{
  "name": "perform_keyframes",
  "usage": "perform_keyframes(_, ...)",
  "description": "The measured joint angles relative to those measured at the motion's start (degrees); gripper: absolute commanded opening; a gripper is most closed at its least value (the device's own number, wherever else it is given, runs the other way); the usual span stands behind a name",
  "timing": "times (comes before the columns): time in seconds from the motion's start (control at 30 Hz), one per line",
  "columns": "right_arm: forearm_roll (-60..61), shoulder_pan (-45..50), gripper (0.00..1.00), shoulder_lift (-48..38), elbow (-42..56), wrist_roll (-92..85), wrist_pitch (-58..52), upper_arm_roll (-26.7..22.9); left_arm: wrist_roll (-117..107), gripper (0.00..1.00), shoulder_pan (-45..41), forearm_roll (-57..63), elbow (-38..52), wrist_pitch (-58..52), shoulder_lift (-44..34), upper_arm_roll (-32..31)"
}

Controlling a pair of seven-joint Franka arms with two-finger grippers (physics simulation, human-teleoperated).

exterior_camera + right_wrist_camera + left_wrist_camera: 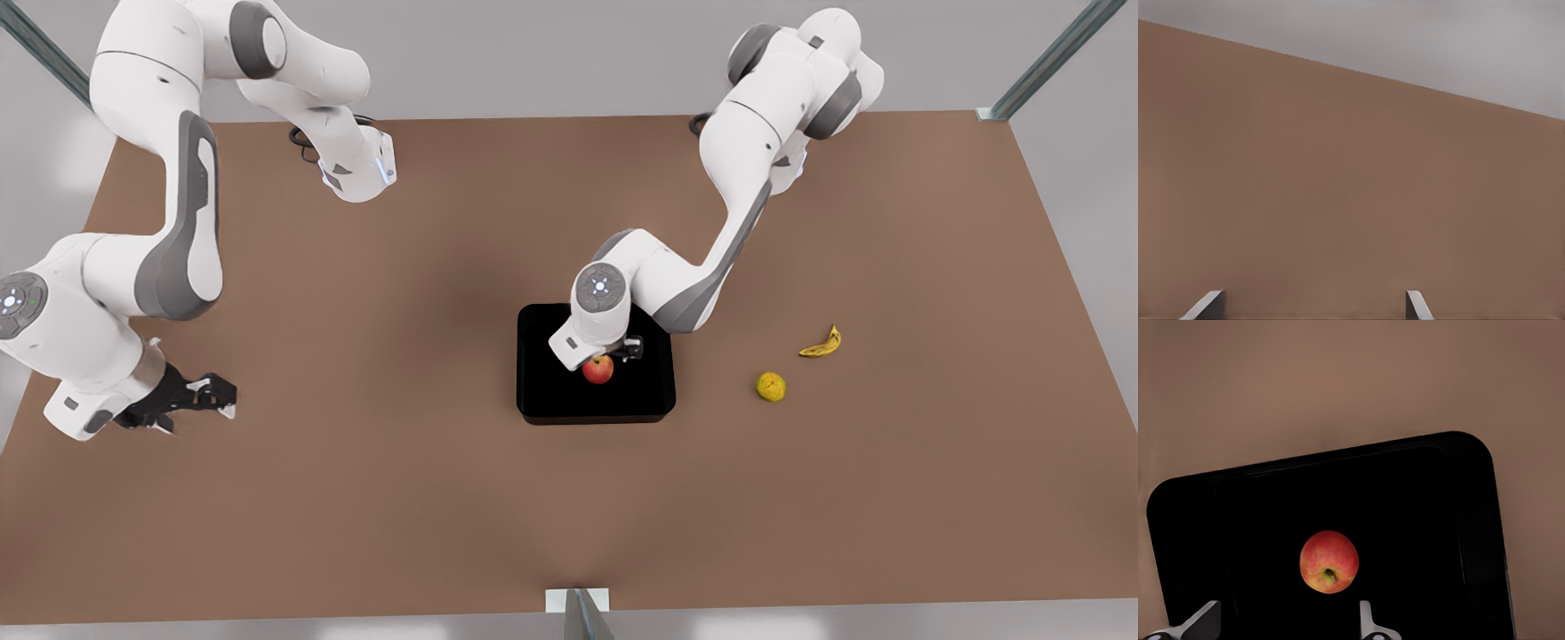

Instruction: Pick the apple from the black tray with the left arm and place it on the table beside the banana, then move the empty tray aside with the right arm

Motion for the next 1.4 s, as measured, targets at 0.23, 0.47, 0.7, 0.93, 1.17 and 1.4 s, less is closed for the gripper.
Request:
perform_keyframes(0.23,-0.74,0.10,1.00,-0.14,0.00,-0.67,-1.14,0.21,-5.14,1.00,-0.27,-0.58,-2.79,5.78,2.66,-0.04)
perform_keyframes(0.47,-0.85,0.10,1.00,-0.13,0.00,-1.13,-1.49,0.25,-7.99,1.00,-0.50,1.16,-8.86,13.08,3.05,0.04)
perform_keyframes(0.7,-0.91,0.20,1.00,-0.05,-0.06,-1.40,-1.60,0.27,-9.81,1.00,-0.45,1.91,-10.28,15.62,3.58,0.07)
perform_keyframes(0.93,-1.13,0.25,1.00,0.04,-0.05,-1.51,-1.63,0.36,-10.95,1.00,-0.33,2.72,-11.50,16.57,4.10,0.04)
perform_keyframes(1.17,-1.22,0.24,1.00,0.04,-0.09,-1.68,-1.65,0.36,-11.72,1.00,-0.33,2.79,-11.53,17.80,6.60,0.04)
perform_keyframes(1.4,-1.26,0.30,1.00,0.13,-0.17,-1.76,-1.65,0.36,-12.47,0.75,-0.23,2.96,-11.43,17.13,5.60,0.03)
